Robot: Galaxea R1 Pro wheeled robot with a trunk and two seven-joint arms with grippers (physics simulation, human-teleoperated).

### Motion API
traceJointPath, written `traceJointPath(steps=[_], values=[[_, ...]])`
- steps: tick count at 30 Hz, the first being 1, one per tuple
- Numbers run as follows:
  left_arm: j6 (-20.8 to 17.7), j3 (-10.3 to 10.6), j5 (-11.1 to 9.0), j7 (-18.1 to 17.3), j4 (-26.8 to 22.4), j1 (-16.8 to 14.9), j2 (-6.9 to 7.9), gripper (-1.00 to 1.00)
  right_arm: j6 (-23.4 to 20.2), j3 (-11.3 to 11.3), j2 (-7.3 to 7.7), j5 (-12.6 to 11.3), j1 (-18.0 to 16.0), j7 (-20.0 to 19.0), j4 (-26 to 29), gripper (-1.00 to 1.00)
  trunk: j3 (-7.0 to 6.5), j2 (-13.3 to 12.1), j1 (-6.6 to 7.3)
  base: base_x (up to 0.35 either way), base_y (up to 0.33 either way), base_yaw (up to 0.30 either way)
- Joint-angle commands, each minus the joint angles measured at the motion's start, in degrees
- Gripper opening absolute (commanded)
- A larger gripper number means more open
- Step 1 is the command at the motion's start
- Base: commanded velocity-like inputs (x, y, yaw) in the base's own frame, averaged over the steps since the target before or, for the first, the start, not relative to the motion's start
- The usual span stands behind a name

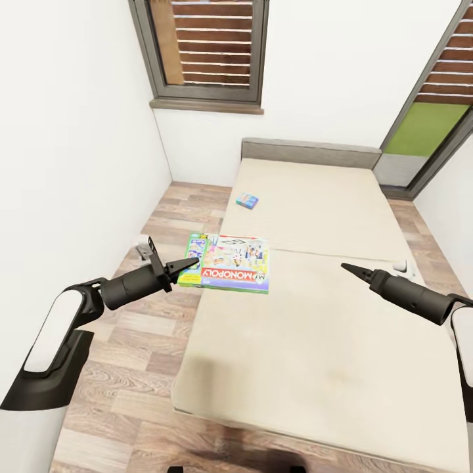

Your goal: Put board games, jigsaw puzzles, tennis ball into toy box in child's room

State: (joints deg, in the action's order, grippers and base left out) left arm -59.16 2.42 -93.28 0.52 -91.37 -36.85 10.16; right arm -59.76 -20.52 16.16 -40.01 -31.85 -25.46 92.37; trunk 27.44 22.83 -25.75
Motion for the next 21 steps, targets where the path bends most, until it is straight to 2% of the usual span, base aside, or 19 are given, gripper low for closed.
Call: traceJointPath(steps=[1,9,21], values=[[-0.09,0.02,-0.02,0.87,0.33,-0.06,0.02,-1.0,-0.24,-0.07,-0.02,0.58,-0.06,-0.59,0.01,1.0,-0.01,0.09,-0.04,0.0,0.0,0.0],[0.06,-0.51,-0.47,3.19,2.34,-0.11,-0.05,-1.0,-0.24,1.04,-0.06,0.69,-0.07,-0.48,0.01,1.0,-0.76,0.09,-0.04,0.0,0.0,0.0],[0.15,-1.48,-0.07,4.28,3.91,-0.03,-0.06,-1.0,-0.24,1.9,-0.07,0.72,-0.07,-0.39,0.0,1.0,-1.88,0.09,-0.04,0.0,0.0,0.0]])
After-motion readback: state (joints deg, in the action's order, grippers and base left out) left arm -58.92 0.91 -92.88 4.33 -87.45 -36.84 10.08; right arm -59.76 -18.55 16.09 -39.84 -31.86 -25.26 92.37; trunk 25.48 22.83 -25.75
